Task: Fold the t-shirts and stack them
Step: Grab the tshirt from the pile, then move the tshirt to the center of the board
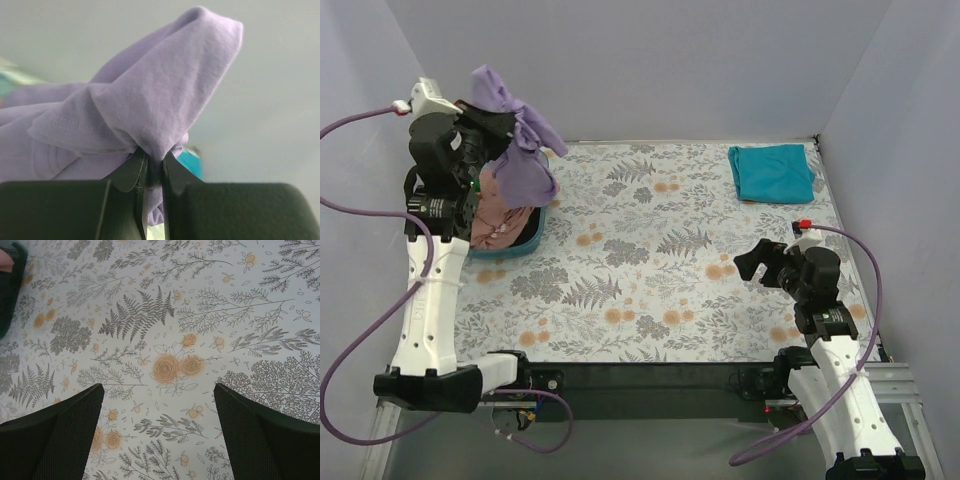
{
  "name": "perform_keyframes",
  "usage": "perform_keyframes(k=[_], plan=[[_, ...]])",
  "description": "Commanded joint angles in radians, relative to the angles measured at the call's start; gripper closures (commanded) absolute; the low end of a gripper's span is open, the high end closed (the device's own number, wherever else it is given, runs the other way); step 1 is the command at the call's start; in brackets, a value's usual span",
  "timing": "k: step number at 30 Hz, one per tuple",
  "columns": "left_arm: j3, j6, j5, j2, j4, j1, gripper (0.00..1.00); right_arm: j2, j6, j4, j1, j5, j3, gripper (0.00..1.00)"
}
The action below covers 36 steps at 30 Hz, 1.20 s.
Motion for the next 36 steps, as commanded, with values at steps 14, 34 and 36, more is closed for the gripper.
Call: perform_keyframes(k=[14,34,36], plan=[[-0.279,-0.003,0.117,-0.068,0.190,-0.473,0.62,-0.179,-0.006,-0.303,-0.004,0.192,0.097,0.02],[-0.828,-0.118,0.028,-0.036,0.190,-0.474,0.08,0.080,0.178,-0.200,0.361,0.200,0.016,0.04],[-0.811,-0.118,0.010,0.002,0.208,-0.474,0.08,0.103,0.218,-0.202,0.375,0.292,0.009,0.04]])
